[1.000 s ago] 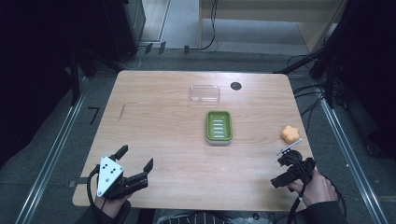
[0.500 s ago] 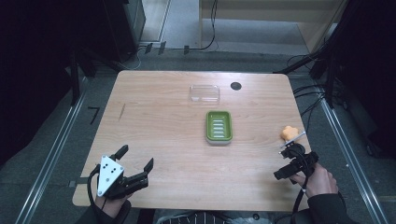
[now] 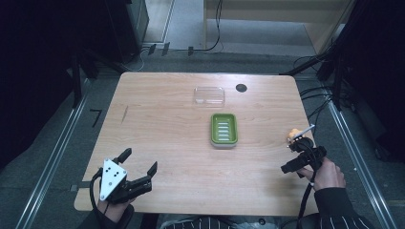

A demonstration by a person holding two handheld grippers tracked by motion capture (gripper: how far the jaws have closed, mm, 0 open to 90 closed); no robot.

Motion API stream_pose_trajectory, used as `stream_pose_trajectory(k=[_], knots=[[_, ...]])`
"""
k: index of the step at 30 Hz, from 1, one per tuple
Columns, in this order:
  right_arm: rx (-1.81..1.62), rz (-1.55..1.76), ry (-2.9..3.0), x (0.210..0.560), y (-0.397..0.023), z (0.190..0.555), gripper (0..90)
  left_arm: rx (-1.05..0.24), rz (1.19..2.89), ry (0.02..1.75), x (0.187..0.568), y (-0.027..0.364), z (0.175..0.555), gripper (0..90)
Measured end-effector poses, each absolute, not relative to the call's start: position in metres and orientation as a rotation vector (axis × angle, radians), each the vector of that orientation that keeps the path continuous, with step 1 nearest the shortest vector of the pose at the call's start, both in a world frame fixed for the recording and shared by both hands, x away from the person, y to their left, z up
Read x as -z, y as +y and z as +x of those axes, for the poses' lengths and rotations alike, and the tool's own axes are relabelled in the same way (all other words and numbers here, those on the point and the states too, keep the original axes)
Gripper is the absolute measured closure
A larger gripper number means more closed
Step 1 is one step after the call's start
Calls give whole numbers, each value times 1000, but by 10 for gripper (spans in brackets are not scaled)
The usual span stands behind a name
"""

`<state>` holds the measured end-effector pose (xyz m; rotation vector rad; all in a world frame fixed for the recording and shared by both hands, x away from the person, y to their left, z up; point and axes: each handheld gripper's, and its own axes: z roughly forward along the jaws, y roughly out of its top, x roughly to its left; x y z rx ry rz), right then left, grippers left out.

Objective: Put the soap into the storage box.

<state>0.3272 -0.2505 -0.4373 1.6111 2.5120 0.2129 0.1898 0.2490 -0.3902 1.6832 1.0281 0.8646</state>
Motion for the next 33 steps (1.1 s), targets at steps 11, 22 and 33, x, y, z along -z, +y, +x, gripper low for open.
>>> stream_pose_trajectory(k=[11, 22, 33], knots=[[-209, 1613, 2512, 439, -258, 345, 0, -863, 1685, 1029, 390, 249, 190, 137], [-229, 1628, 2496, 437, -269, 364, 0, -860, 1685, 1031, 390, 249, 190, 137], [-235, 1679, 2490, 442, -281, 387, 0, -857, 1683, 1037, 390, 249, 191, 137]])
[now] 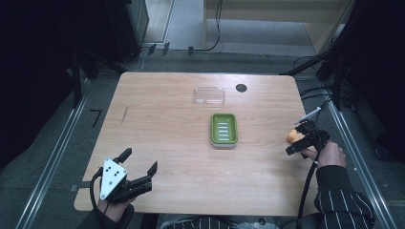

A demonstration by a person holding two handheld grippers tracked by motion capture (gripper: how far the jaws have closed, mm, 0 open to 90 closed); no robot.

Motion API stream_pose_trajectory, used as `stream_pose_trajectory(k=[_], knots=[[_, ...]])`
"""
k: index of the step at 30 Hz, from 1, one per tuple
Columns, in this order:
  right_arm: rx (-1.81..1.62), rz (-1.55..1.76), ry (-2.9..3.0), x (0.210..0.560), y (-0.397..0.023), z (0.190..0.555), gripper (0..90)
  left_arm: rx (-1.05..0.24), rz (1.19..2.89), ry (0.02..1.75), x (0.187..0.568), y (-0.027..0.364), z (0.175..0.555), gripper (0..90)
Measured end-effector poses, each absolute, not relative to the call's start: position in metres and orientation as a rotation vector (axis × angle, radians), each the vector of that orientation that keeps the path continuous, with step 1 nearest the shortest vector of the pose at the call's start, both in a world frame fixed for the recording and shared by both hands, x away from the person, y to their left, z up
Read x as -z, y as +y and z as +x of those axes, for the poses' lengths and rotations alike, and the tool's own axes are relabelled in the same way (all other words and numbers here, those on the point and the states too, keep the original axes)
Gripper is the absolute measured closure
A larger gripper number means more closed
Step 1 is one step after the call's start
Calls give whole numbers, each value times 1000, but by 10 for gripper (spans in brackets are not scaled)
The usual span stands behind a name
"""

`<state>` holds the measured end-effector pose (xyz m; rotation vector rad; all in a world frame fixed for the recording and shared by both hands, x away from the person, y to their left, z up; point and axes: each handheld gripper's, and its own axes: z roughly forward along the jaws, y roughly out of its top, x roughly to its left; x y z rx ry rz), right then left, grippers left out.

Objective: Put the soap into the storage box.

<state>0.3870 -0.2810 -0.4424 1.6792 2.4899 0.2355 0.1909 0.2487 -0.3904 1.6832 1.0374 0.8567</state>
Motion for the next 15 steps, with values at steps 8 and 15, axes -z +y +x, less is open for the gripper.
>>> stream_pose_trajectory(k=[8, 15], knots=[[-244, 1745, 2469, 448, -289, 402, 0, -856, 1684, 1038, 390, 249, 191, 137], [-226, 1763, 2461, 455, -291, 415, 15, -855, 1686, 1038, 390, 248, 191, 137]])
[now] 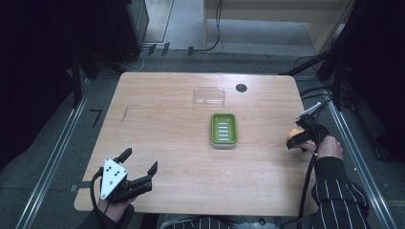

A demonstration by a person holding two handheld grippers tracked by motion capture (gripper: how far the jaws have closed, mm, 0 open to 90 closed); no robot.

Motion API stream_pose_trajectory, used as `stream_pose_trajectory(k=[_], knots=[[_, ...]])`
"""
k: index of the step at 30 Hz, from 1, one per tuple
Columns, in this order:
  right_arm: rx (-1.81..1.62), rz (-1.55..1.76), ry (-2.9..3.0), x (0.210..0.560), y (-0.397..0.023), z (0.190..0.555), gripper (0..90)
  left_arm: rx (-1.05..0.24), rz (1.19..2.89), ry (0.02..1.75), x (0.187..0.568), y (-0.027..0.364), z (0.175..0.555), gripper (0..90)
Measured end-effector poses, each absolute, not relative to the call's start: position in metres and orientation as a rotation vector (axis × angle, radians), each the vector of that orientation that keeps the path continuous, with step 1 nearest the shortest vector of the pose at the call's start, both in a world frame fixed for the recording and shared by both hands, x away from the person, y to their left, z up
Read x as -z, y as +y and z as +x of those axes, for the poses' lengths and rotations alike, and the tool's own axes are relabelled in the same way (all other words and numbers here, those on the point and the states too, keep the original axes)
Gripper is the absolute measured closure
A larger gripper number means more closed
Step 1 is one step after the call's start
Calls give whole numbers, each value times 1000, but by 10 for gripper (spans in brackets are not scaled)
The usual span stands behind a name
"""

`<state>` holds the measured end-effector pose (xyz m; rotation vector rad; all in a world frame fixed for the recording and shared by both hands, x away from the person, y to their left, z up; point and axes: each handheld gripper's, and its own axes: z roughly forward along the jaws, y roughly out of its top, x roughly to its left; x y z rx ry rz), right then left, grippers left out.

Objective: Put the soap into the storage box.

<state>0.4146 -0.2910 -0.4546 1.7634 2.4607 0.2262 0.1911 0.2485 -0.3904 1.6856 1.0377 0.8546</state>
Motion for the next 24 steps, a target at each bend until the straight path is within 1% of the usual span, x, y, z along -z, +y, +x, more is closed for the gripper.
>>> stream_pose_trajectory(k=[2, 4, 5, 10, 14, 15, 19, 24], knots=[[-220, 1776, 2457, 457, -290, 418, 37, -855, 1686, 1039, 390, 248, 191, 137], [-223, 1781, 2448, 459, -290, 421, 110, -854, 1688, 1037, 390, 248, 191, 137], [-215, 1786, 2442, 460, -290, 422, 132, -854, 1687, 1038, 390, 248, 191, 137], [-161, 1804, 2444, 465, -291, 426, 144, -853, 1684, 1039, 390, 248, 191, 137], [-164, 1806, 2445, 469, -291, 429, 213, -853, 1684, 1040, 390, 248, 191, 137], [-155, 1809, 2438, 469, -291, 429, 258, -853, 1684, 1039, 390, 248, 191, 137], [-135, 1821, 2426, 470, -292, 430, 310, -853, 1684, 1038, 390, 248, 191, 137], [-189, 1868, 2405, 471, -296, 432, 340, -854, 1683, 1039, 390, 249, 191, 137]])
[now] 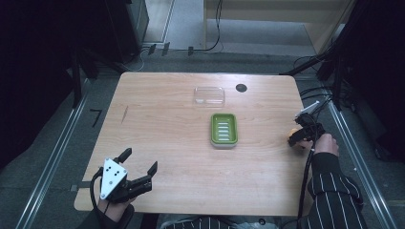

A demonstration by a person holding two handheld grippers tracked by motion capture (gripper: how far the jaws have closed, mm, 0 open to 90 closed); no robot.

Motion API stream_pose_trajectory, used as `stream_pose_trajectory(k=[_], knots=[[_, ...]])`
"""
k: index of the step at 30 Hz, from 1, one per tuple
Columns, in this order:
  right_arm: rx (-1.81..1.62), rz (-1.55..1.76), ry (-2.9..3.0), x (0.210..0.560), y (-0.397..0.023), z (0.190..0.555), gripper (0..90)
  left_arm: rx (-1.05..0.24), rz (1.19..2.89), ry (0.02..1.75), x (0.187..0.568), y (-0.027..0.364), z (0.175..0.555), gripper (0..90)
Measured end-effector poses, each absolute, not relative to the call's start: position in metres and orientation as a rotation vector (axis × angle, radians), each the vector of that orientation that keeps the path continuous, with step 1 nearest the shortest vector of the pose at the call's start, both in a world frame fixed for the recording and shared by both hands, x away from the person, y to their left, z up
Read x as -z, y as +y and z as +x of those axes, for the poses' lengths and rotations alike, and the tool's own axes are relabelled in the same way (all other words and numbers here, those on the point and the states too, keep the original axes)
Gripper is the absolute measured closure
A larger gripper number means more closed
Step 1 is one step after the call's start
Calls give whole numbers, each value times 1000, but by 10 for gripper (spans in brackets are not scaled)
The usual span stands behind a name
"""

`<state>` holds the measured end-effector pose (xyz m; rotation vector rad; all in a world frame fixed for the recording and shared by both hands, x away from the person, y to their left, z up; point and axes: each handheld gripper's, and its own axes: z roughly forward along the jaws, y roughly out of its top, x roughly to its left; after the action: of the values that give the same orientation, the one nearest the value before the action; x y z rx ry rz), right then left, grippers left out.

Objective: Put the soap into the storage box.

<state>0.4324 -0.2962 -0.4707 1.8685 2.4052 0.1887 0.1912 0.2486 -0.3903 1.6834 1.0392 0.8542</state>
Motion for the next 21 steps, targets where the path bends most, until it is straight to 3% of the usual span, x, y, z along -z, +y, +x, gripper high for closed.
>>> stream_pose_trajectory(k=[4, 21], knots=[[-178, 1883, 2406, 471, -297, 432, 392, -854, 1685, 1038, 390, 248, 191, 137], [-182, 1850, 2414, 470, -297, 429, 398, -855, 1684, 1039, 390, 249, 191, 137]])
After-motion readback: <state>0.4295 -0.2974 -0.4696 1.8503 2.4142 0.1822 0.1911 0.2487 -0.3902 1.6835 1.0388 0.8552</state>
